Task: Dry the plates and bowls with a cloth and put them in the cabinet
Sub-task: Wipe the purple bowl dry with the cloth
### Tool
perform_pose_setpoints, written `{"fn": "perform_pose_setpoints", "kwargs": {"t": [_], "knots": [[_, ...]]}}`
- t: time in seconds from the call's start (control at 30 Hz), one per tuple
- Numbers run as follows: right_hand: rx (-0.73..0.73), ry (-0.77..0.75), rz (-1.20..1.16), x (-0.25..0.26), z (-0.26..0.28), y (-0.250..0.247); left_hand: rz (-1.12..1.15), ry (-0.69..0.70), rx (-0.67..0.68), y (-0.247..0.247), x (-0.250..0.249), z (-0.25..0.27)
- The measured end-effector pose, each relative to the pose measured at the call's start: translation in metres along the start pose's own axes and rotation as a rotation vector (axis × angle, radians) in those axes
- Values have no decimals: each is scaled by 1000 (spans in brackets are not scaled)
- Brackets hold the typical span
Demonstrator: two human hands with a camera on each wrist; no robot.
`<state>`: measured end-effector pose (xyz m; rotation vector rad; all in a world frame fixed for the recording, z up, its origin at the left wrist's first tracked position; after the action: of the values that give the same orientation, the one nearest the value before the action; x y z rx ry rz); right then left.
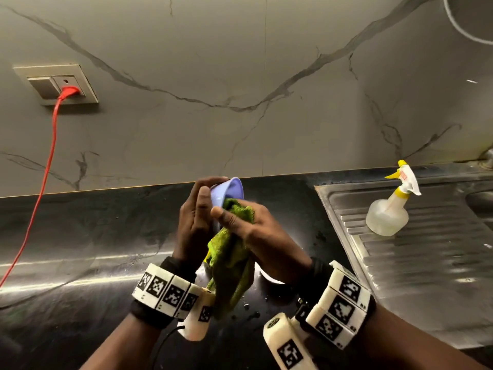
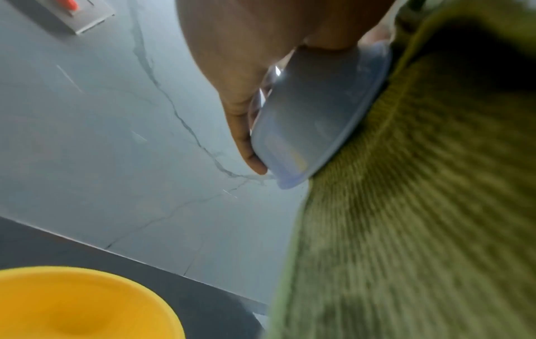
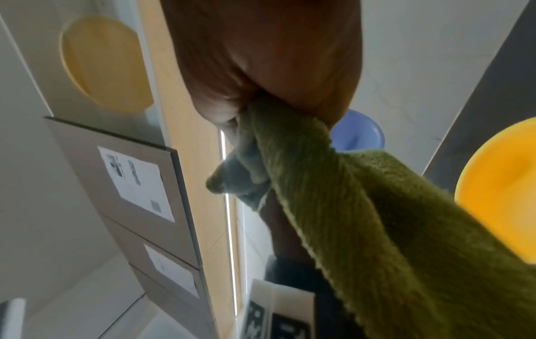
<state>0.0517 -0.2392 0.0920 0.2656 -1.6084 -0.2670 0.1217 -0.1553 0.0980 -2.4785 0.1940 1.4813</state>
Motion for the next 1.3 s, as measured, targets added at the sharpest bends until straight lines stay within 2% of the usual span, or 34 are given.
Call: {"fn": "perform_pose_setpoints", "kwargs": {"t": [0.07,0.1,0.17,0.23,0.3,0.37,0.4,0.47,0.53,0.6,0.7,0.77,0.83,0.9,0.97,1.03,1.13,1.2,1.3], "knots": [[-63,-56,4,5,-1,-7,15,41,67,6,-3,1],[-90,-136,127,10,-1,-10,63,-5,102,9,1,-1],[-81,-325,493,20,1,-10,196,-183,175,13,9,-6],[4,-463,819,23,4,-2,260,-379,210,12,27,-10],[66,-500,921,18,7,2,242,-521,216,13,37,-10],[25,-451,826,12,9,0,267,-547,135,15,38,-8],[-19,-393,736,8,9,-2,275,-498,91,16,33,-8],[-85,-232,514,0,8,-7,149,-320,37,16,21,-8],[-74,-73,228,-6,7,-12,55,-160,36,18,12,-5],[-61,15,-1,-3,6,-17,31,-46,42,18,8,-2],[-82,34,-102,3,4,-20,20,19,121,25,7,1],[-112,-42,48,3,2,-25,147,-95,219,30,16,1],[-140,-179,374,9,1,-30,305,-311,309,33,26,-2],[-129,-317,674,19,3,-26,340,-479,351,33,30,-1],[-76,-402,790,22,7,-13,378,-554,370,36,29,1],[-80,-350,691,17,9,-8,455,-545,271,35,27,0],[-103,-100,138,6,5,-10,410,-403,85,26,24,-3],[-160,11,-190,-2,-2,-20,325,-301,65,24,18,-1],[-243,23,-377,-9,-11,-33,197,-212,143,28,11,3]]}}
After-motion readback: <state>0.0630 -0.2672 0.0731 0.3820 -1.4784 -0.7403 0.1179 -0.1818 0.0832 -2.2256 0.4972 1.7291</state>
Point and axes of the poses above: each hand's wrist, its own z-axis away from the middle knuckle, its own y-axis out of the palm, x = y × z, the point moved 9 cm from there along -z, towards the middle knuckle, and after that the axes turned 6 degrees about -z, right-handed, at the moved point
